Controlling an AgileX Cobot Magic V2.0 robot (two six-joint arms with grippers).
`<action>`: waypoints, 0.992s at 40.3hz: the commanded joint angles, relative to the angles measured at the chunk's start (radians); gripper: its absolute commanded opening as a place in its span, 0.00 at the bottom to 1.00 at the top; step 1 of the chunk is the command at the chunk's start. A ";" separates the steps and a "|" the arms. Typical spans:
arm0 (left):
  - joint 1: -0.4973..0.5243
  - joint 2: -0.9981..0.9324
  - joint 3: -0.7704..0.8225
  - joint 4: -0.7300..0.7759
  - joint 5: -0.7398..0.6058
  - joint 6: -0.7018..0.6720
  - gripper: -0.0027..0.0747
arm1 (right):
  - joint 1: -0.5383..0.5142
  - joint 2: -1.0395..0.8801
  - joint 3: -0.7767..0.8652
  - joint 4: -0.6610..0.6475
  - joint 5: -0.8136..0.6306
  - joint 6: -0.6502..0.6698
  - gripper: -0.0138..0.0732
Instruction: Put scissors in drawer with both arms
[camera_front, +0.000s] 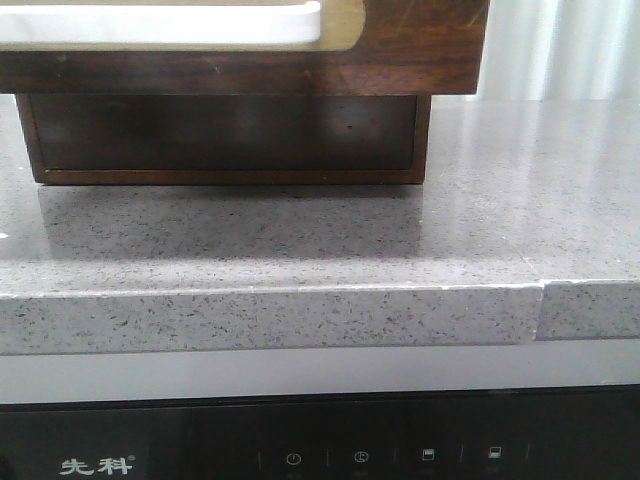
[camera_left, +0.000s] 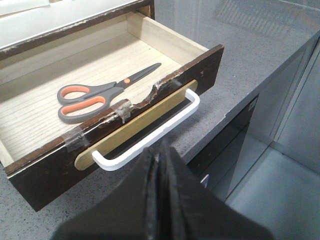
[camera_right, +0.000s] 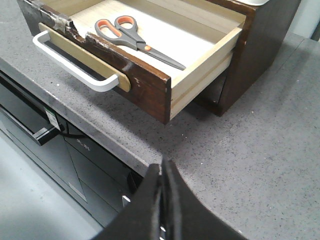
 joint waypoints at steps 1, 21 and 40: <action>-0.007 0.016 -0.021 -0.006 -0.080 -0.011 0.01 | -0.007 0.007 -0.021 -0.009 -0.079 0.000 0.08; 0.166 -0.035 0.101 -0.001 -0.183 -0.011 0.01 | -0.007 0.007 -0.021 -0.009 -0.078 0.000 0.08; 0.620 -0.332 0.641 0.011 -0.621 -0.011 0.01 | -0.007 0.007 -0.021 -0.009 -0.078 0.000 0.08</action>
